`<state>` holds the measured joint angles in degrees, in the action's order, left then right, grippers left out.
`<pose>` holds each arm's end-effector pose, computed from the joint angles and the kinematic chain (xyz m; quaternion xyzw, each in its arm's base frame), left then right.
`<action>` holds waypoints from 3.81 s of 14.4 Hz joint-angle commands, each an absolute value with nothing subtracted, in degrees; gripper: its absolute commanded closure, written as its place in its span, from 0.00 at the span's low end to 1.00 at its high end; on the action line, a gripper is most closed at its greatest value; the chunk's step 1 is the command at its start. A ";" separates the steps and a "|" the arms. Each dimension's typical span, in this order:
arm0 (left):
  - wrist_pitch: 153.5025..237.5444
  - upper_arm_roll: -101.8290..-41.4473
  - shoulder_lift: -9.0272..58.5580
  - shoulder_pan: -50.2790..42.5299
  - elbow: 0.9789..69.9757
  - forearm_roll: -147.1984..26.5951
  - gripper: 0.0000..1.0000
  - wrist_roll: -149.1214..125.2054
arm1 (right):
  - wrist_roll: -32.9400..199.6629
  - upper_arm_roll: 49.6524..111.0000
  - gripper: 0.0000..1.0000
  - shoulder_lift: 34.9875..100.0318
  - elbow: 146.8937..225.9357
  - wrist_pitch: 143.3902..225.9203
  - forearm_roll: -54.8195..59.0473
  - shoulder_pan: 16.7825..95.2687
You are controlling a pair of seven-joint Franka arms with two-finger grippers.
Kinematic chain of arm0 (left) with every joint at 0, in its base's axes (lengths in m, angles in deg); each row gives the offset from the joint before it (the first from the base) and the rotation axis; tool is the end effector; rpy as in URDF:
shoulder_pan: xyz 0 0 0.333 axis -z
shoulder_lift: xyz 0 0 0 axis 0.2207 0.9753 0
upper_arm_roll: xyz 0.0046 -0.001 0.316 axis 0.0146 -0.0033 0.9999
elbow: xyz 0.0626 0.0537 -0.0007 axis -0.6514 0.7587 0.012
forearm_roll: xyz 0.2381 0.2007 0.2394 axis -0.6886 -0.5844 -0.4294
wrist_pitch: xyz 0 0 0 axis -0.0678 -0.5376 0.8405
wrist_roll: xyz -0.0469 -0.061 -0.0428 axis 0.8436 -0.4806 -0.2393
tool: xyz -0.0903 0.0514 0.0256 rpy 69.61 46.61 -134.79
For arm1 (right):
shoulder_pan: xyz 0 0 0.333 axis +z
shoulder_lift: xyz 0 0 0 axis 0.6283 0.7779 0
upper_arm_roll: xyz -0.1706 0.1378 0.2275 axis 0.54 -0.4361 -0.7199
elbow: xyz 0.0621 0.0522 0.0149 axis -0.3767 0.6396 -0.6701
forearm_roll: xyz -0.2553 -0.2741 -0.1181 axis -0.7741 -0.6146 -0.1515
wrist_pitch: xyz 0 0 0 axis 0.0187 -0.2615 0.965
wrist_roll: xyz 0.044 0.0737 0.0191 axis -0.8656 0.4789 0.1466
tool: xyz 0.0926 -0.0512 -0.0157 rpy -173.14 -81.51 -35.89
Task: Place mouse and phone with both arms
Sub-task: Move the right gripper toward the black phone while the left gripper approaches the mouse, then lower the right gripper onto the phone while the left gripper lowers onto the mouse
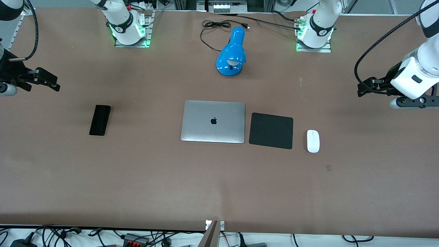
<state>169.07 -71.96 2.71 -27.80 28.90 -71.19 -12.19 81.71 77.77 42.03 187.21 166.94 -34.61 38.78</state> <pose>0.5678 -0.0263 0.5677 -0.9984 -0.0225 0.0507 0.0110 0.5506 -0.0292 0.5753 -1.0000 -0.0028 -0.0002 0.0027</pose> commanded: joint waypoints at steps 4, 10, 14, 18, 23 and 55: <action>168.71 -72.38 1.69 -28.48 29.63 -70.61 0.00 -13.14 | 81.05 76.99 0.00 40.62 187.76 166.15 -35.00 38.14; 168.62 -72.30 1.87 -28.57 29.63 -70.52 0.00 -13.14 | 81.67 76.99 0.00 42.37 187.59 166.33 -35.35 38.14; 168.62 -72.30 2.04 -28.57 29.55 -70.44 0.00 -13.14 | 81.23 77.07 0.00 47.29 188.38 169.40 -36.13 38.14; 168.71 -72.30 2.13 -28.66 29.54 -70.35 0.00 -13.14 | 80.62 77.07 0.00 51.51 189.08 172.21 -39.39 37.87; 168.80 -72.21 3.97 -28.74 29.37 -70.17 0.00 -12.96 | 80.61 77.42 0.00 53.62 195.65 180.72 -38.95 37.43; 193.67 -72.12 38.69 -22.51 27.52 -83.27 0.00 -13.05 | 76.92 76.99 0.00 69.62 210.18 211.42 -33.52 34.09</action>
